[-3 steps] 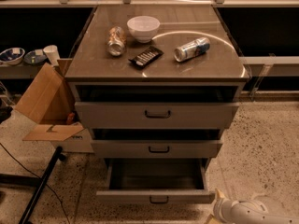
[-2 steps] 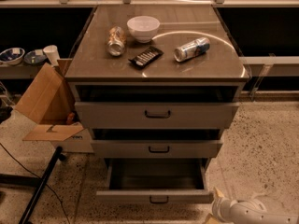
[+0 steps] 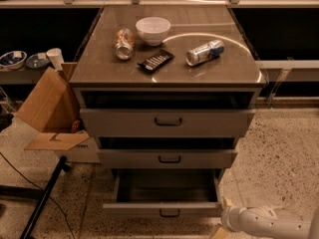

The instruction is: Open bottom drawer

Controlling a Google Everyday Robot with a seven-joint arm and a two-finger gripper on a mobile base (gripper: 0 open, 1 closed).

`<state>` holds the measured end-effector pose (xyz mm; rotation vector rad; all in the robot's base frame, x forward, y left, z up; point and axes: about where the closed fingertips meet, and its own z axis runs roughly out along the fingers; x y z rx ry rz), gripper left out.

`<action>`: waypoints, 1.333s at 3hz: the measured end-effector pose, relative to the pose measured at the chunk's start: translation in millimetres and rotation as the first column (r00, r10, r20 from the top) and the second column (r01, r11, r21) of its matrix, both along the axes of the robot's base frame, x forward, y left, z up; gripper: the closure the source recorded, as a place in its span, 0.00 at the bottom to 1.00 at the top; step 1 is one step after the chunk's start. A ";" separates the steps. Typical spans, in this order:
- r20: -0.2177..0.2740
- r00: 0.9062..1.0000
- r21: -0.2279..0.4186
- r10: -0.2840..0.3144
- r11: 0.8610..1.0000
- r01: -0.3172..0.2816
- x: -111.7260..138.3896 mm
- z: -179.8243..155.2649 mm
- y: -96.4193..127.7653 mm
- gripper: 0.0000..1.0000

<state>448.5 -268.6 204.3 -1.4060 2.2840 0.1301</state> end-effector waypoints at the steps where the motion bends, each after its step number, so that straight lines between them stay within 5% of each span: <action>1: -0.021 1.000 0.014 -0.011 1.000 0.011 4.0 -9.3 -1.7 0.00; 4: -0.087 0.995 0.079 -0.046 0.995 0.053 1.6 -43.4 -40.5 0.00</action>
Offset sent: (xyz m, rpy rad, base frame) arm 0.0159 -0.0544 -0.0385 0.0836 0.0617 -0.0671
